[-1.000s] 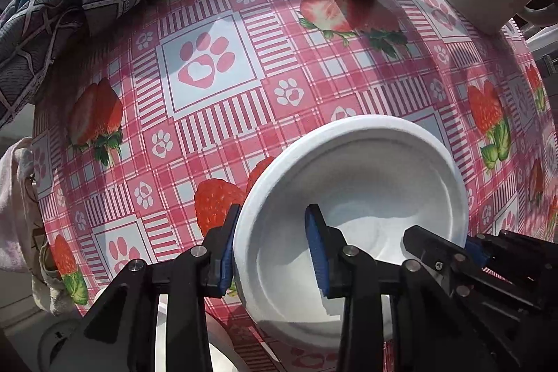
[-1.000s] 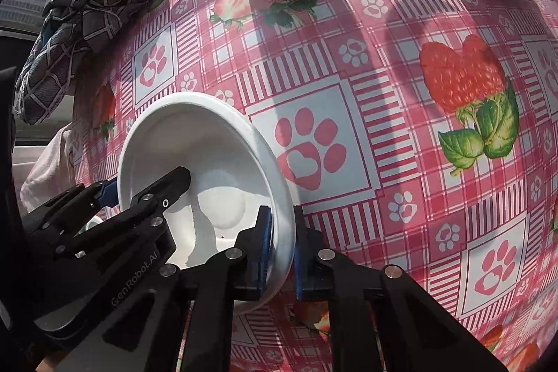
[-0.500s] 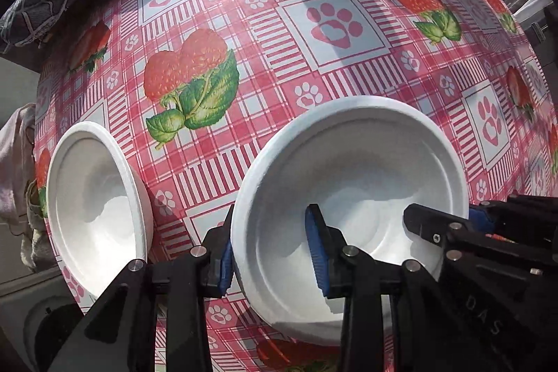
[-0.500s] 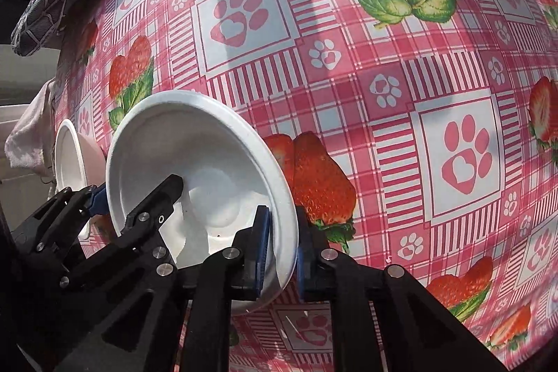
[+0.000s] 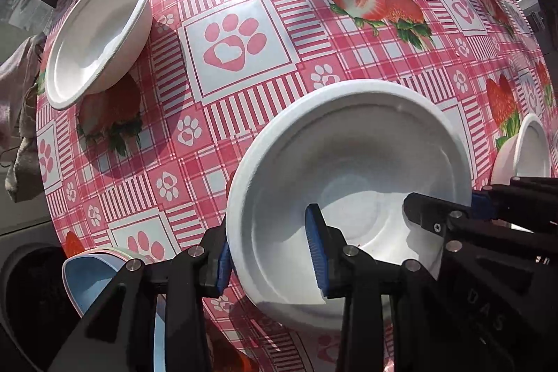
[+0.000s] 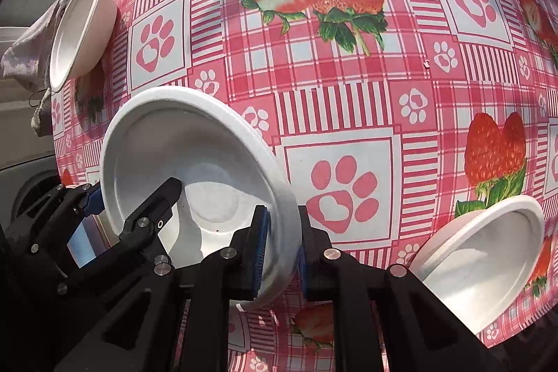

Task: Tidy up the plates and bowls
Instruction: 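Lift the second white bowl with both grippers, then carry the bowl onto the first white bowl and open both grippers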

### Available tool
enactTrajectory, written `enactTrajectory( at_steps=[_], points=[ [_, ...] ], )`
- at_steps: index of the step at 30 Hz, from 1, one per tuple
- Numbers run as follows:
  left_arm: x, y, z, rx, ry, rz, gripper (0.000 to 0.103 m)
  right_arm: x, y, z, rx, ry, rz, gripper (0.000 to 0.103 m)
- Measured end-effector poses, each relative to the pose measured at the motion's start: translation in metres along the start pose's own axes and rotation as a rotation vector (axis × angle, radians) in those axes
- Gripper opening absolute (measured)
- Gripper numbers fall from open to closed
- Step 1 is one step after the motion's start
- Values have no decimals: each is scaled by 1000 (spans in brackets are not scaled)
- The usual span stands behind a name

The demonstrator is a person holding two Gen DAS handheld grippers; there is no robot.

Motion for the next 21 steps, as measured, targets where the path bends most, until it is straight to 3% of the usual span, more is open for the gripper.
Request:
enactTrajectory(
  at_steps=[5,7,12,17,21],
  points=[
    [-7,24,-2,12,25,-21,40,-9,12,-7,-6,-1,-14,17],
    [-7,48,-6,22,38,-27,40,-12,15,-6,-15,-11,-20,17],
    [8,69,-10,10,39,-5,40,-9,58,3,-23,-24,-17,17],
    [56,62,-5,-9,55,46,40,15,82,-6,-30,-39,15,17],
    [83,53,6,-50,72,95,40,45,71,-1,-54,-46,71,18]
  ],
)
Point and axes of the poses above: each gripper's, at about its wrist camera, not at the fingertips, and x roughly against the way its jaws point, z to its right, y to its underside, the point moved 9 cm from there along -x, roughly the way its jaws point, and after that the axes turned 15 degrees about -y, right-handed, at the moved point
